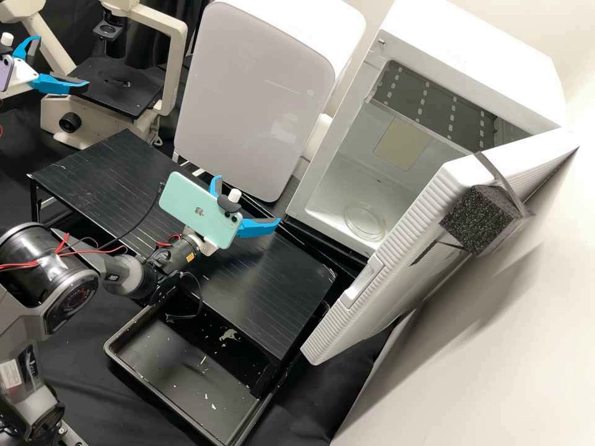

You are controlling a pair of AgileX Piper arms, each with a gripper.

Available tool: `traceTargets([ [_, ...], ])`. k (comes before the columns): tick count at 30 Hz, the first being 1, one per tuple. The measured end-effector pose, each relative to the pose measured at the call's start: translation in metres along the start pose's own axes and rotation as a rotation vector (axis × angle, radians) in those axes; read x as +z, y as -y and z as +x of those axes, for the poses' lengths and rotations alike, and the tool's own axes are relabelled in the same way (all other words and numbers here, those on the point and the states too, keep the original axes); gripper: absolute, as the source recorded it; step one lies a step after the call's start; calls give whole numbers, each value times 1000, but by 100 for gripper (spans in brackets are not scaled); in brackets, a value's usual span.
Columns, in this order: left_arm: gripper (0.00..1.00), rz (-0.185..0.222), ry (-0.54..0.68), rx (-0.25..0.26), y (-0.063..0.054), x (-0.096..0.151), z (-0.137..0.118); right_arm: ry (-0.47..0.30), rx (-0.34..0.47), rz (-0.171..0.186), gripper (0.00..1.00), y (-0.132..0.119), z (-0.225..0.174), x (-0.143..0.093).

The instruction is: Take the petri dish out of the incubator

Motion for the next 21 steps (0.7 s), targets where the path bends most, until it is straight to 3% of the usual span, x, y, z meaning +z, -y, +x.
traceTargets([
  [13, 100, 0, 0, 0, 0, 0, 0, 4, 6, -5, 100, -3, -6, 6],
  [21, 100, 0, 0, 0, 0, 0, 0, 3, 89, 70, 100, -24, -34, 34],
])
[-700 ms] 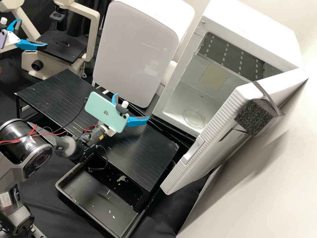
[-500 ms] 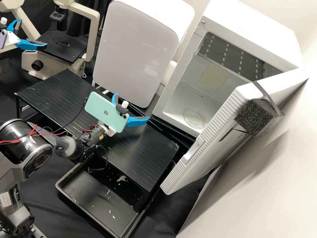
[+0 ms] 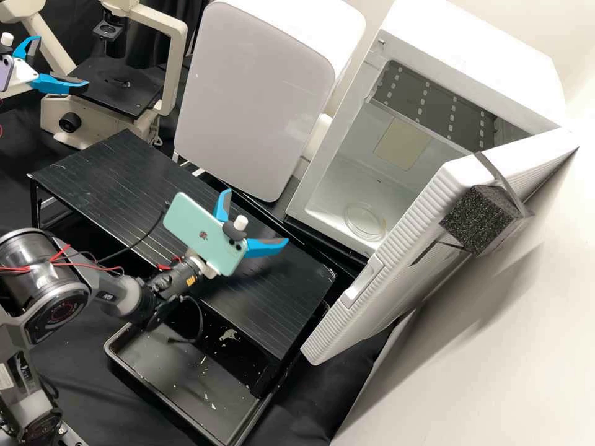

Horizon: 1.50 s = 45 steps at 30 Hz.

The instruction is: Take the petri dish out of the incubator

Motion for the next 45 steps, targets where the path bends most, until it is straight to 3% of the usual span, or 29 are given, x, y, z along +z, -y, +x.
traceTargets([
  [4, 100, 0, 0, 0, 0, 0, 0, 20, 57, 8, 100, -18, -6, 16],
  [13, 100, 0, 0, 0, 0, 0, 0, 59, 230, -14, 100, -69, 12, 44],
  [16, 100, 0, 0, 0, 0, 0, 0, 64, 255, -27, 100, -82, 23, 48],
  [18, 100, 0, 0, 0, 0, 0, 0, 64, 259, -32, 100, -87, 31, 49],
  [29, 100, 0, 0, 0, 0, 0, 0, 67, 227, 16, 100, -107, 88, 53],
  [45, 100, 0, 0, 0, 0, 0, 0, 134, 132, 2, 100, -99, 143, 61],
])
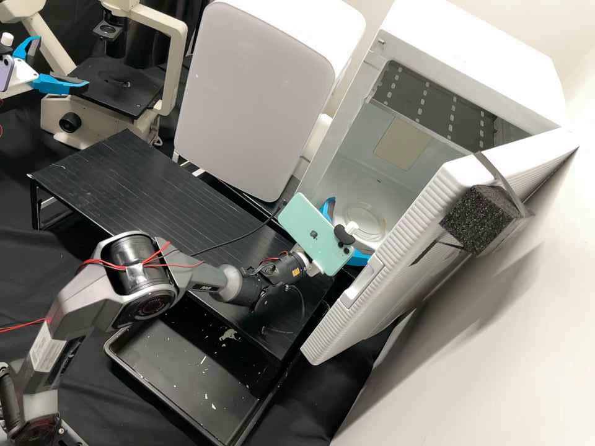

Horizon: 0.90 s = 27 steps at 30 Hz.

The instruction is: Take the petri dish out of the incubator

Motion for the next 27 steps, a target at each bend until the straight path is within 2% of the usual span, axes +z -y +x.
traceTargets([
  [4, 100, 0, 0, 0, 0, 0, 0, 18, -5, -12, 100, -1, 8, 3],
  [8, 100, 0, 0, 0, 0, 0, 0, 32, -8, -41, 100, -2, 14, 4],
  [15, 100, 0, 0, 0, 0, 0, 0, 20, -17, -71, 100, -4, 23, 3],
  [16, 100, 0, 0, 0, 0, 0, 0, 14, -29, -86, 100, -4, 25, 2],
  [22, 100, 0, 0, 0, 0, 0, 0, 11, -63, -96, 100, -6, 30, 0],
  [27, 100, 0, 0, 0, 0, 0, 0, 5, -88, -91, 100, -5, 32, -2],
])
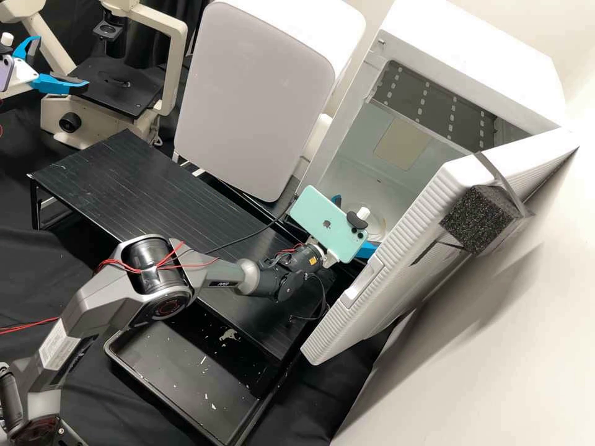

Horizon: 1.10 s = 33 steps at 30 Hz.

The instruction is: Take the petri dish out of the incubator

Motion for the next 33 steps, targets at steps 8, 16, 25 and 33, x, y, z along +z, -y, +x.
traceTargets([
  [8, 100, 0, 0, 0, 0, 0, 0, -3, -32, 16, 0, 4, 1, 1],
  [16, 100, 0, 0, 0, 0, 0, 0, -13, -38, 6, 0, 0, 2, 1],
  [25, 100, 0, 0, 0, 0, 0, 0, -9, -36, 6, 0, -1, 1, 2],
  [33, 100, 0, 0, 0, 0, 0, 0, 2, -37, 12, 0, -3, 2, 4],
])
